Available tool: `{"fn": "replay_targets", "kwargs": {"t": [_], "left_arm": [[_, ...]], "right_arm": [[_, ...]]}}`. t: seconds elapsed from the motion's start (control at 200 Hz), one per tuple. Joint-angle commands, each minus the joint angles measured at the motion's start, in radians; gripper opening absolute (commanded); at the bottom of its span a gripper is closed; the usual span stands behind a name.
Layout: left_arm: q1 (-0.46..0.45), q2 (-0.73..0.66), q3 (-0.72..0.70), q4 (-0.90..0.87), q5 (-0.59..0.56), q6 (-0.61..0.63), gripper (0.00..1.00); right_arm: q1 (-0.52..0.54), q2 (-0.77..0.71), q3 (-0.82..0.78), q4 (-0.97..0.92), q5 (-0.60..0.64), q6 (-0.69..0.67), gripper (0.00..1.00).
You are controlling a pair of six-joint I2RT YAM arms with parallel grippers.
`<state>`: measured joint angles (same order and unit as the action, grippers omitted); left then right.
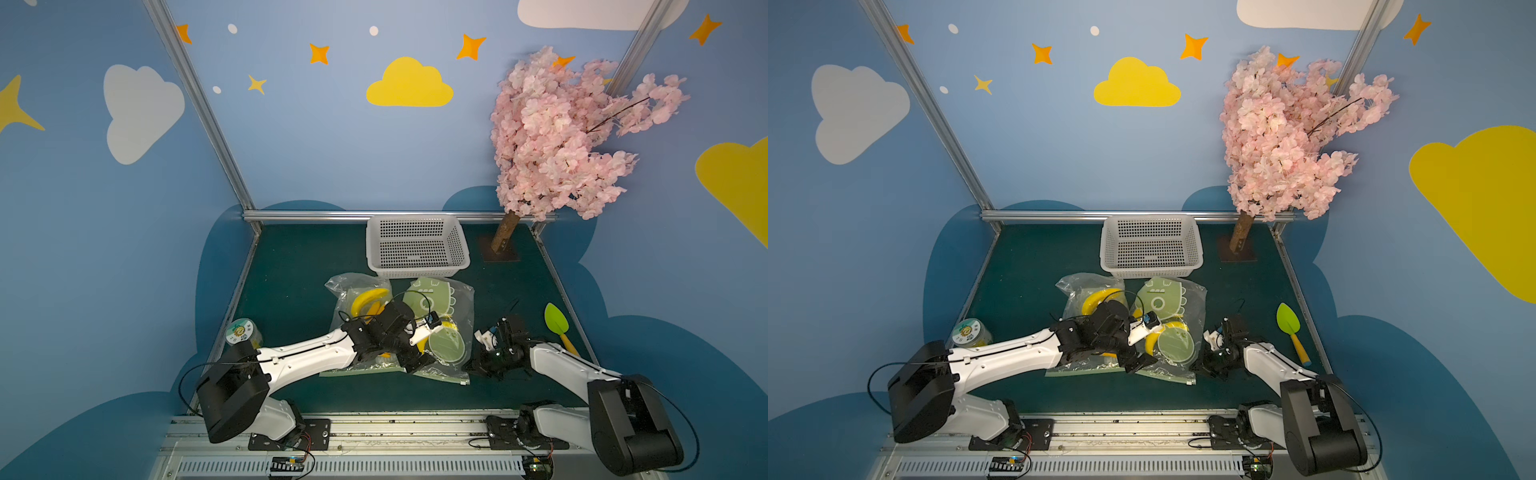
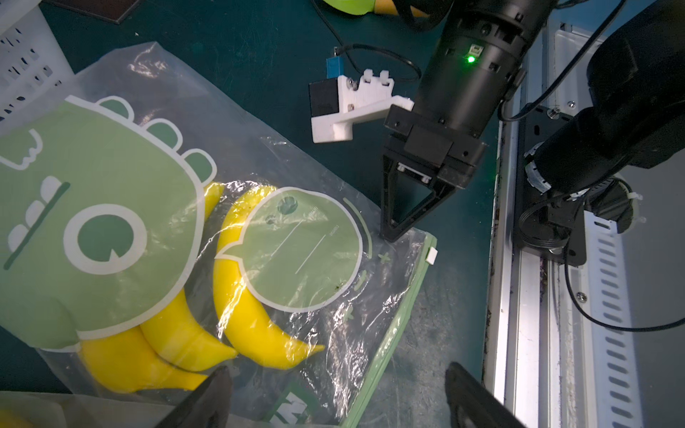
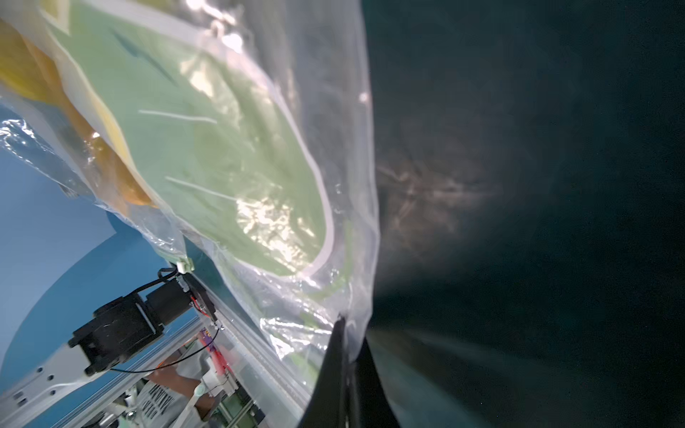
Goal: Open the zip-top bag and take out the banana
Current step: Unzip the zipper on the zipper food storage bag.
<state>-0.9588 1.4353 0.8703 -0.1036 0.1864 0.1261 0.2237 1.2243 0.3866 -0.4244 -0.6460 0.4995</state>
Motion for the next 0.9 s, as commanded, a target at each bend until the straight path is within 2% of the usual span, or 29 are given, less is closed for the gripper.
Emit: {"fn": "replay_targets", "kwargs": {"t": [0.0,0.15,0.245,0.365,0.516,0.631,0.896], "left_arm": [[-0.007,-0.001,-0.007,0.007,0.0,0.006,0.9],[-0.028,0.008,0.007,-0.011,-0.013,0.054,0.9],[-0.065,0.023,0.027,-0.035,-0.023,0.115,0.9],[-0.115,0.049,0.042,-0.04,-0.07,0.187,0.91],[-0.149,0.087,0.066,-0.028,-0.113,0.237,0.91],[-0.192,0.12,0.081,-0.008,-0.186,0.292,0.91],[-0.239,0.206,0.143,0.014,-0.275,0.3,0.89]], "right_arm": [[0.005,-0.022,0.021,-0.062,-0.061,0.022,0.0],[-0.007,-0.064,0.085,-0.121,-0.098,0.081,0.0],[-0.027,-0.045,0.132,-0.162,-0.163,0.101,0.0],[-0.066,-0.001,0.184,-0.247,-0.23,0.076,0.0],[-0.078,0.032,0.242,-0.342,-0.236,0.053,0.0],[-0.086,0.035,0.244,-0.355,-0.261,0.074,0.0],[-0.124,0.011,0.22,-0.356,-0.29,0.12,0.0]]}}
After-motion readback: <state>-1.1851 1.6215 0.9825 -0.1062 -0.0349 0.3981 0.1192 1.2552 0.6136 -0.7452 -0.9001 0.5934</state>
